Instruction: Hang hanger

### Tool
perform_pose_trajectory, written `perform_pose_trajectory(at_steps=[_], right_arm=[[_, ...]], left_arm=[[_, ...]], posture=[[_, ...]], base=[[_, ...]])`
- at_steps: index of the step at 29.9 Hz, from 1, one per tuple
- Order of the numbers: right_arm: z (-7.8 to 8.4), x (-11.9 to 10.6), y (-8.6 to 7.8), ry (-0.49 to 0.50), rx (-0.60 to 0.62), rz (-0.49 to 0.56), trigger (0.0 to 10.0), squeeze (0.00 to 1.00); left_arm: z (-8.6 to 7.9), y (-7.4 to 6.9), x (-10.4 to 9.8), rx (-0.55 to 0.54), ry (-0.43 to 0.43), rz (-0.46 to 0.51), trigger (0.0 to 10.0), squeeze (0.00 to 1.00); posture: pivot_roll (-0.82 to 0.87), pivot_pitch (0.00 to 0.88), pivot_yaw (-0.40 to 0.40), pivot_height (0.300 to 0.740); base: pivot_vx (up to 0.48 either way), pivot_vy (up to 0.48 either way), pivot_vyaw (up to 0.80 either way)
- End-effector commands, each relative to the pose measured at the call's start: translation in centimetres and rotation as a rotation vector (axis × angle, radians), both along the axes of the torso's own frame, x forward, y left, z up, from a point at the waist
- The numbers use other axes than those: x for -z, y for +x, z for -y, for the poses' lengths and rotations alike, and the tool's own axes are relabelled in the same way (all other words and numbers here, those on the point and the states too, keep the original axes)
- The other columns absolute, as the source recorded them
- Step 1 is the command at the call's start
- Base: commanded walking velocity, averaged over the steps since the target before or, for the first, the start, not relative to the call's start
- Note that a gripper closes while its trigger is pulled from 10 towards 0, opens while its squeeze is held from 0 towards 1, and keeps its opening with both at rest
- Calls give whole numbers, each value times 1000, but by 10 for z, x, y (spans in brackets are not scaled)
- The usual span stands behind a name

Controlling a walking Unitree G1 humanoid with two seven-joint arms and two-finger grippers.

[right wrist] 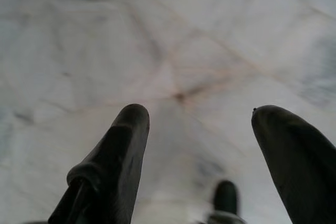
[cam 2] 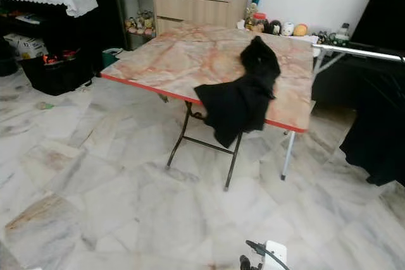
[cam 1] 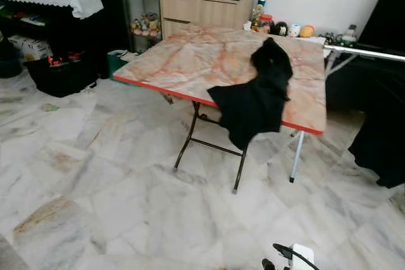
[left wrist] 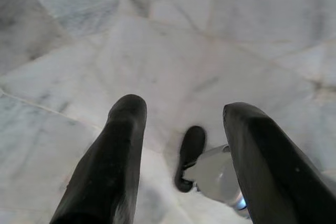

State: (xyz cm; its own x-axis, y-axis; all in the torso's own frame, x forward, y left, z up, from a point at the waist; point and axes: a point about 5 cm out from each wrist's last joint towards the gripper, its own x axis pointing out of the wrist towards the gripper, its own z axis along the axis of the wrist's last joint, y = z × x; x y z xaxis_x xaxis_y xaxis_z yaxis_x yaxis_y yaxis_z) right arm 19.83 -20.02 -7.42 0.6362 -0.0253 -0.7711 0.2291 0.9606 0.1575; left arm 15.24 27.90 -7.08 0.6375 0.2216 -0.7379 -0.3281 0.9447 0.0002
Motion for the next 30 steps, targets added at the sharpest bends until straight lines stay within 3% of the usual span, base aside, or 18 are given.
perform_pose_trajectory(at_steps=[1,6,11,18,30], right_arm=[[3,-1,2,-8,8,2,10000,0],[8,-1,0,-17,18,-5,10000,0],[10,0,-3,-13,27,-21,10000,0],[12,-1,-2,-48,-16,-25,10000,0],[10,-1,-1,-53,10,-7,10000,0]], left_arm=[[1,-9,5,-19,-19,-37,10000,0],[15,-7,9,-14,-47,-37,10000,0],[18,-10,11,-15,-58,-39,10000,0],[15,-18,13,-18,-55,-49,10000,0],[25,-22,16,6,-62,-52,10000,0]], posture=[[232,0,-24,740],[240,0,-40,740],[239,0,-50,740],[220,0,-48,740],[224,0,-36,740]], base=[[0,0,0],[0,0,0],[0,0,-383],[374,0,-744],[395,0,0]])
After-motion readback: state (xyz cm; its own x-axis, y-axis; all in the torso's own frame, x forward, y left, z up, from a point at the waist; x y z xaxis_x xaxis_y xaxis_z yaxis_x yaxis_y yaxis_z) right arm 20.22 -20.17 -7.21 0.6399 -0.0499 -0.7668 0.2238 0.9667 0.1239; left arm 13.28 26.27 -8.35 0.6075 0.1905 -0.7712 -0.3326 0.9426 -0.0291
